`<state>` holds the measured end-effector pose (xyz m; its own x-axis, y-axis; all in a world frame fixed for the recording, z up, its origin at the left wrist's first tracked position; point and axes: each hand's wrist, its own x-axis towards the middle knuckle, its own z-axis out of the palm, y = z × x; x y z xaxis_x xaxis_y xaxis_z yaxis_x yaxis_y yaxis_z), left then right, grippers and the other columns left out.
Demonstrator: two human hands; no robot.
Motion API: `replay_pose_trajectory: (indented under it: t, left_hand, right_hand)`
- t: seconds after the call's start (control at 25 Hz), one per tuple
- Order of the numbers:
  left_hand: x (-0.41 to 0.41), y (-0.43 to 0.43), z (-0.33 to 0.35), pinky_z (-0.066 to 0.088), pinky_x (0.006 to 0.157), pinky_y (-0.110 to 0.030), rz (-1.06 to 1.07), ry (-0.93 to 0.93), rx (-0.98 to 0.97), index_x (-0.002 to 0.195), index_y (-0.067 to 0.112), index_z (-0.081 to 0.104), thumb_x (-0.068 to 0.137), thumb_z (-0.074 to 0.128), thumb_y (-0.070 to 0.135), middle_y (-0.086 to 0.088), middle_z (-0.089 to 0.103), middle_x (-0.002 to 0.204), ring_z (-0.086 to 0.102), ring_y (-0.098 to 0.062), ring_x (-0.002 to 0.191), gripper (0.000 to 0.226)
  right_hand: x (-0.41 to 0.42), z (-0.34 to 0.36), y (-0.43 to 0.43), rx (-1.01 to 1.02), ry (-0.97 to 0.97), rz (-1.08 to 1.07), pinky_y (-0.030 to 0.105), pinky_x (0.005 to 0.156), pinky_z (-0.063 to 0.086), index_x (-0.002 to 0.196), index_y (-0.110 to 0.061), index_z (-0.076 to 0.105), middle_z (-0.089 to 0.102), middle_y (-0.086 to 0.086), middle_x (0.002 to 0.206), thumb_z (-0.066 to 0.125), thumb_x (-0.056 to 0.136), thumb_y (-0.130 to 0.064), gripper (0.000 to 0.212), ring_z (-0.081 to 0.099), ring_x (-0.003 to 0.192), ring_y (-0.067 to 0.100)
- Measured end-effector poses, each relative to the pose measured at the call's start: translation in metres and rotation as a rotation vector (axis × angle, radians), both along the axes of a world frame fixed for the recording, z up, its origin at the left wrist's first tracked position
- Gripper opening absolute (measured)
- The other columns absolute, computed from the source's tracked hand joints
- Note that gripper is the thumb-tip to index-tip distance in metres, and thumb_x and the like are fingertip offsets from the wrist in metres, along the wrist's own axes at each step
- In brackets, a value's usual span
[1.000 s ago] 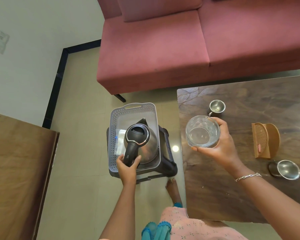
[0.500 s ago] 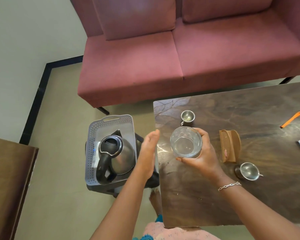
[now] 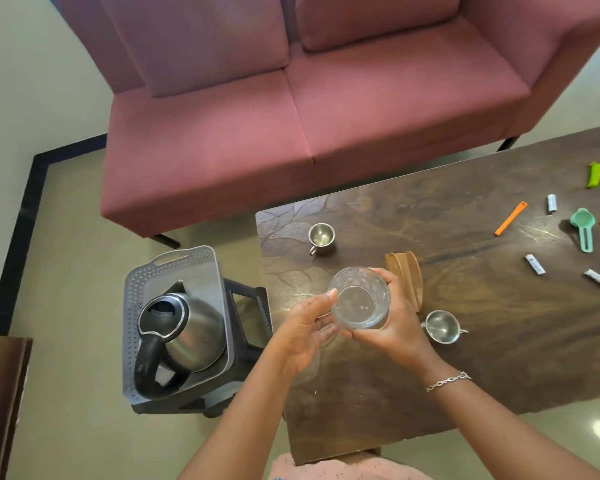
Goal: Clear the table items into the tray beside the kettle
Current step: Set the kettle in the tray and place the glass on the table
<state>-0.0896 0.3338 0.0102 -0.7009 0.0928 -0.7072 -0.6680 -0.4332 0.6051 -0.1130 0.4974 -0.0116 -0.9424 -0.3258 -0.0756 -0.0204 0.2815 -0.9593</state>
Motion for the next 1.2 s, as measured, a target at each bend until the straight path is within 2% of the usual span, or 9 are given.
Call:
replay_pose_trajectory:
  t: [0.2,0.32,0.48,0.68,0.84,0.92,1.0,1.08,1.2]
  left_hand:
    - [-0.011,0.032,-0.004,0.046,0.095,-0.037,-0.039,0.025,0.011,0.111,0.003,0.06,0.076,0.064,0.026,-0.011,0.066,0.102,0.06,-0.022,0.094,0.042]
    - [-0.021,0.053,-0.005,0.048,0.089,-0.032,-0.074,0.036,0.031,0.099,0.008,0.063,0.082,0.06,0.021,-0.006,0.068,0.093,0.062,-0.018,0.086,0.021]
    - [-0.035,0.076,-0.008,0.048,0.088,-0.03,-0.172,0.067,0.02,0.106,0.008,0.063,0.077,0.063,0.026,0.0,0.07,0.09,0.063,-0.013,0.083,0.034]
    - [-0.053,0.114,-0.013,0.043,0.095,-0.036,-0.271,0.07,0.001,0.105,0.011,0.065,0.071,0.068,0.032,-0.003,0.067,0.096,0.058,-0.017,0.091,0.04]
    - [-0.066,0.143,-0.012,0.042,0.089,-0.03,-0.427,0.113,-0.151,0.095,0.027,0.067,0.083,0.061,0.039,0.015,0.068,0.091,0.061,0.001,0.091,0.018]
    - [-0.07,0.146,-0.009,0.044,0.083,-0.016,-0.48,0.159,-0.261,0.085,0.033,0.061,0.091,0.053,0.036,0.022,0.061,0.087,0.057,0.02,0.078,0.01]
    - [-0.066,0.141,-0.011,0.044,0.087,-0.008,-0.543,0.182,-0.372,0.101,0.034,0.058,0.091,0.053,0.035,0.019,0.056,0.104,0.054,0.022,0.09,0.012]
    - [-0.057,0.131,-0.018,0.039,0.103,-0.02,-0.597,0.173,-0.486,0.13,0.024,0.048,0.089,0.055,0.039,0.012,0.045,0.127,0.044,0.003,0.117,0.044]
    - [-0.036,0.116,-0.032,0.039,0.102,-0.022,-0.623,0.12,-0.561,0.131,0.022,0.048,0.088,0.057,0.037,0.011,0.044,0.132,0.041,-0.003,0.122,0.046]
  right_hand:
    - [-0.007,0.005,0.037,0.041,-0.043,0.036,0.0,0.092,0.034,0.128,-0.034,0.029,0.045,-0.024,0.125,0.091,0.051,-0.018,0.099,0.047,0.113,-0.014]
    - [-0.011,0.012,0.059,0.153,0.021,0.017,-0.001,0.1,0.025,0.137,-0.024,0.026,0.036,-0.016,0.139,0.089,0.055,-0.023,0.103,0.037,0.124,-0.009]
    - [-0.026,0.023,0.089,0.439,0.198,0.131,0.018,0.104,0.032,0.144,-0.015,0.023,0.03,-0.001,0.147,0.085,0.059,-0.03,0.105,0.033,0.134,0.011]
    - [-0.041,0.023,0.121,0.661,0.285,0.136,0.031,0.086,0.049,0.141,-0.015,0.032,0.038,0.001,0.138,0.077,0.057,-0.032,0.097,0.047,0.121,0.019]
    - [-0.055,0.005,0.152,0.654,0.222,0.06,0.032,0.096,0.045,0.135,-0.009,0.038,0.042,0.005,0.133,0.078,0.055,-0.024,0.091,0.045,0.123,0.022]
    - [-0.065,-0.008,0.168,0.674,0.194,0.028,0.034,0.097,0.045,0.134,-0.008,0.038,0.043,0.006,0.132,0.08,0.054,-0.023,0.091,0.045,0.123,0.023]
    - [-0.075,-0.023,0.182,0.711,0.159,0.001,0.039,0.094,0.048,0.134,-0.008,0.039,0.043,0.007,0.132,0.08,0.054,-0.023,0.092,0.047,0.121,0.024]
    - [-0.089,-0.038,0.196,0.749,0.127,-0.03,0.042,0.09,0.049,0.134,-0.008,0.039,0.043,0.007,0.133,0.08,0.054,-0.024,0.091,0.048,0.119,0.026]
    - [-0.109,-0.06,0.211,0.789,0.086,-0.073,0.043,0.089,0.05,0.134,-0.007,0.038,0.042,0.007,0.134,0.079,0.055,-0.024,0.091,0.048,0.12,0.028]
